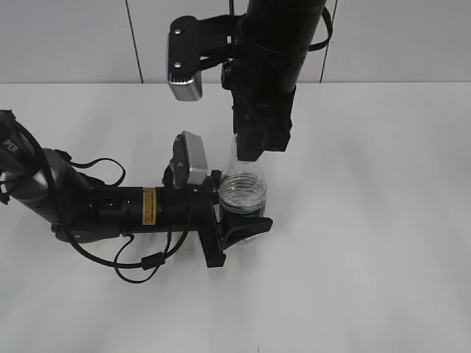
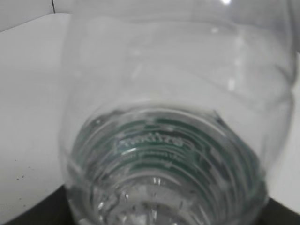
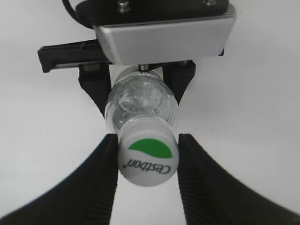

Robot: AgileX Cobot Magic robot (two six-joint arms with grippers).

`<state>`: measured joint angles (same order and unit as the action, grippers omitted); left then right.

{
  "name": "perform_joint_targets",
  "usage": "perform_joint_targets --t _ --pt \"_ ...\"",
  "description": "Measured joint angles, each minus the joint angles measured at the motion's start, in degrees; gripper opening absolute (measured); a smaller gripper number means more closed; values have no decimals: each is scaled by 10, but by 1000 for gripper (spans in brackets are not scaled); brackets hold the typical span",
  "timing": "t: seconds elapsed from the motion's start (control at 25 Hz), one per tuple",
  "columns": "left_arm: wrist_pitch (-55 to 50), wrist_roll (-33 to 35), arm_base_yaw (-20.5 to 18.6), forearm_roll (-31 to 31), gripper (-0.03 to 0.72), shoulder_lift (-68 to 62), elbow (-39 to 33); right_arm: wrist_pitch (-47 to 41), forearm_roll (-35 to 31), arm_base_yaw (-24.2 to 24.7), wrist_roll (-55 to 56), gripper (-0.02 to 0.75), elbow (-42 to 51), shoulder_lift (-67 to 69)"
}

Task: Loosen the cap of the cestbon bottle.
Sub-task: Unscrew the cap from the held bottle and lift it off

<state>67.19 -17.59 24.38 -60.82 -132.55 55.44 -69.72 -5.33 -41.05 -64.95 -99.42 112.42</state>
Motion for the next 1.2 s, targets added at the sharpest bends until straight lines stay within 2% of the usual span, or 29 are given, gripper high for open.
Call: perform_joint_targets --t 0.4,0.68,0.96,1.2 --pt "0 1 0 0 412 0 0 -1 -1 0 -210 293 0 0" --pt "0 1 0 0 412 0 0 -2 7 0 -294 293 0 -1" --pt "0 0 0 0 412 0 1 -2 10 -1 -316 293 0 -1" --pt "0 0 0 -2 412 0 1 -2 -1 -1 -262 298 0 -1"
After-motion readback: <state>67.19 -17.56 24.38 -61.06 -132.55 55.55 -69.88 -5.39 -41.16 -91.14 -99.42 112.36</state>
